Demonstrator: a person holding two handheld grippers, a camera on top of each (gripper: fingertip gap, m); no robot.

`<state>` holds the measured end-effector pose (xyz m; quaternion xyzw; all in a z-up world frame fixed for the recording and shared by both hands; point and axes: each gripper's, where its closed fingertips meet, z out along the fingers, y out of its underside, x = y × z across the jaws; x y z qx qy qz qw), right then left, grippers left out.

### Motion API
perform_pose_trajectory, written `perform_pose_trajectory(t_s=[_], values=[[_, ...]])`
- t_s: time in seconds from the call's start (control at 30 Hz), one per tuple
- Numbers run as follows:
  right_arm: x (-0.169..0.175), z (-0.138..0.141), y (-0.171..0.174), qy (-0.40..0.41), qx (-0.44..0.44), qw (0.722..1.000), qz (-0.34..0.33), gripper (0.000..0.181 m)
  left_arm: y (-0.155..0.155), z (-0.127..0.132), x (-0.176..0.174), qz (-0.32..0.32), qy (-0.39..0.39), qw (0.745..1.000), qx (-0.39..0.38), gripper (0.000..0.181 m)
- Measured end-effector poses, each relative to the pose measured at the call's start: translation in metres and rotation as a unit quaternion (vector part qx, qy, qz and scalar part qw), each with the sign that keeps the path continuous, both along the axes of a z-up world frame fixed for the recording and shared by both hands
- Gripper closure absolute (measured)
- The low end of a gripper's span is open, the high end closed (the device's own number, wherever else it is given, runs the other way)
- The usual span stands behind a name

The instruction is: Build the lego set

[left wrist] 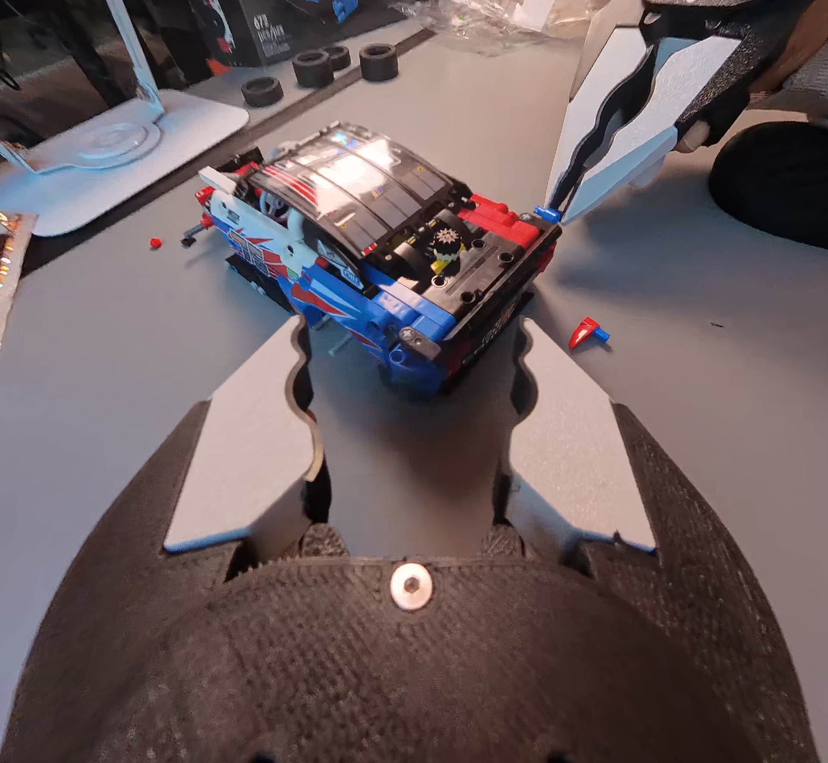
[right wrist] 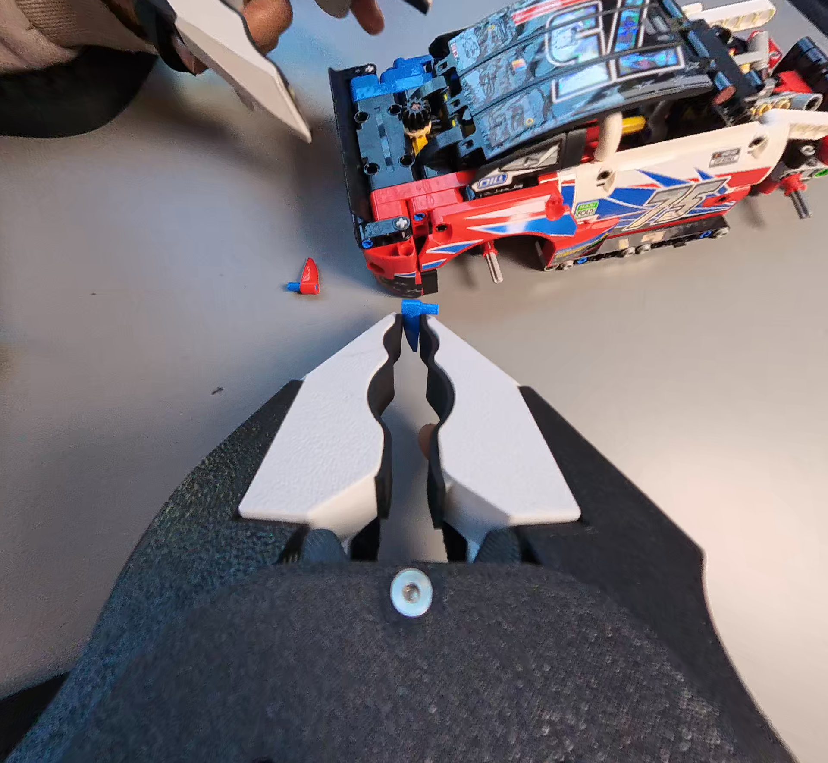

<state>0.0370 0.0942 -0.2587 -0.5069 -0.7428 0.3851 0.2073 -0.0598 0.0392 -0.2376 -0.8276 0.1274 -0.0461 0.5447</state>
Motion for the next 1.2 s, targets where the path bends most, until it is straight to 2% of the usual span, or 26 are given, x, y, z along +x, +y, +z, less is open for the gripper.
perform_pose_trajectory(t_s=[0.03,0.13,0.27,0.53,0.67,0.87,1.0,1.07,1.17,1.2], values=[[-0.005,0.001,0.000,0.008,0.004,1.000,-0.003,0.177,0.003,-0.008,0.000,-0.007,-0.009,1.000,-0.026,0.085],[-0.015,0.001,-0.005,0.012,0.014,1.000,-0.001,0.177,0.010,-0.020,0.010,-0.039,-0.040,0.996,-0.070,0.087],[-0.015,0.000,-0.009,0.029,0.039,0.999,0.006,0.177,0.018,-0.024,0.005,-0.018,0.001,0.997,-0.071,0.095],[0.016,0.000,-0.021,0.033,0.038,0.999,-0.014,0.177,0.012,-0.024,0.035,-0.062,0.001,0.995,-0.072,0.096],[0.023,0.000,-0.023,0.023,0.037,0.999,-0.012,0.177,0.008,-0.024,0.041,-0.060,-0.002,0.995,-0.085,0.097],[0.027,0.000,-0.043,0.016,0.040,0.999,0.019,0.177,-0.015,-0.025,0.046,-0.041,-0.004,0.994,-0.100,0.098],[0.023,0.003,-0.039,0.024,0.023,0.999,0.012,0.177,-0.018,-0.025,0.044,-0.027,-0.004,0.995,-0.099,0.098],[0.030,0.011,-0.041,0.019,-0.023,0.999,0.020,0.177,-0.019,-0.020,0.043,-0.027,-0.008,0.995,-0.092,0.096],[0.038,0.028,-0.040,0.050,-0.065,0.997,-0.002,0.177,-0.020,0.007,0.037,-0.022,-0.006,0.999,-0.041,0.097],[0.039,0.035,-0.043,0.059,-0.091,0.994,-0.014,0.177,-0.022,0.016,0.039,-0.031,-0.002,0.999,-0.023,0.103]])
